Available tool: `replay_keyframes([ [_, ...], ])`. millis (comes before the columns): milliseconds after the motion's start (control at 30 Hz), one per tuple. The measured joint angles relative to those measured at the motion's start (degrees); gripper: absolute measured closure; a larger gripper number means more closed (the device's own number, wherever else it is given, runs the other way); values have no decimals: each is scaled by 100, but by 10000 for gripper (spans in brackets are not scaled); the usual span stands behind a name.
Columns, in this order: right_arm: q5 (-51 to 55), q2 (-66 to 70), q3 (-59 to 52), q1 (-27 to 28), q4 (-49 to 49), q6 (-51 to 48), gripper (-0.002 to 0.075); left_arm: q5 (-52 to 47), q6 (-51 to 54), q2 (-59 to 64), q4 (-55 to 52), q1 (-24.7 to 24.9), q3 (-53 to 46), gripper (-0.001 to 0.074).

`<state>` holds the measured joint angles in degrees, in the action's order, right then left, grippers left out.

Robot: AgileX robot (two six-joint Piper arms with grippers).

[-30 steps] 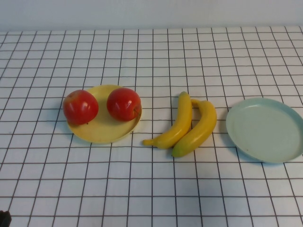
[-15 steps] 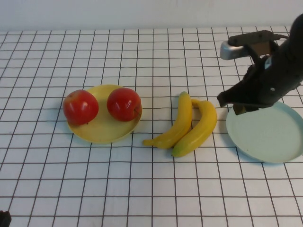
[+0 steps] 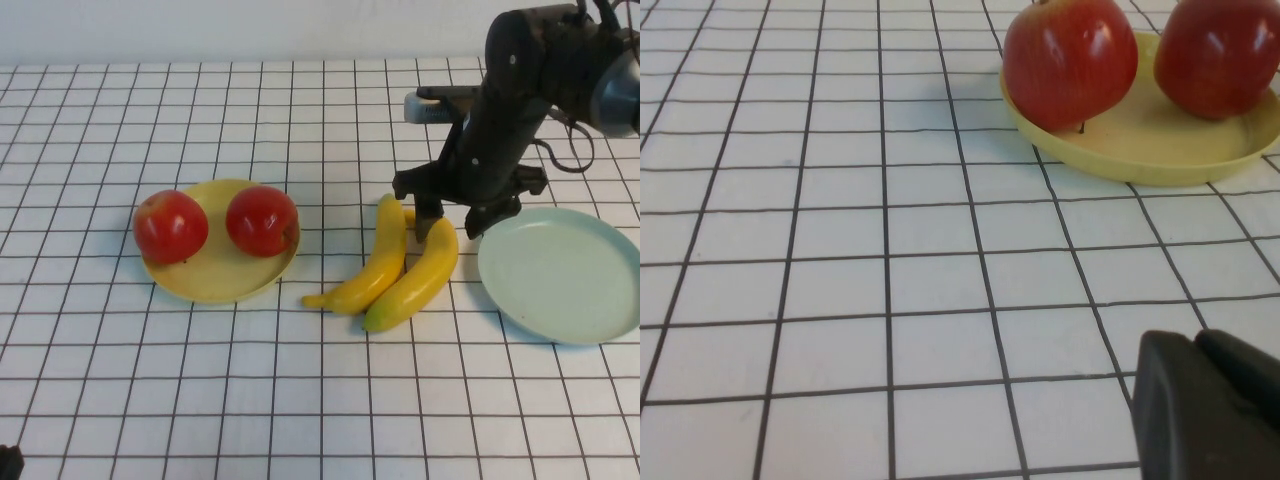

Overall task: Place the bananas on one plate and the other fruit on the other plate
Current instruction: Put another type of fruit in the right plate

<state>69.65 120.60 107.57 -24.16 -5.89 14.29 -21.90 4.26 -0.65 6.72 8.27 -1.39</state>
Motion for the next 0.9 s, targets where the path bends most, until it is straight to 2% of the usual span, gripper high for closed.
replay_keyframes([
  [433,30,657,191,0,-43,357,307,0,0,0,0,0,0,738],
  [567,30,696,195,0,-20,357,416,0,0,0,0,0,0,738],
  [733,45,605,441,-11,13,97,417,0,0,0,0,0,0,738],
  [900,45,-133,523,45,386,-158,417,0,0,0,0,0,0,738],
])
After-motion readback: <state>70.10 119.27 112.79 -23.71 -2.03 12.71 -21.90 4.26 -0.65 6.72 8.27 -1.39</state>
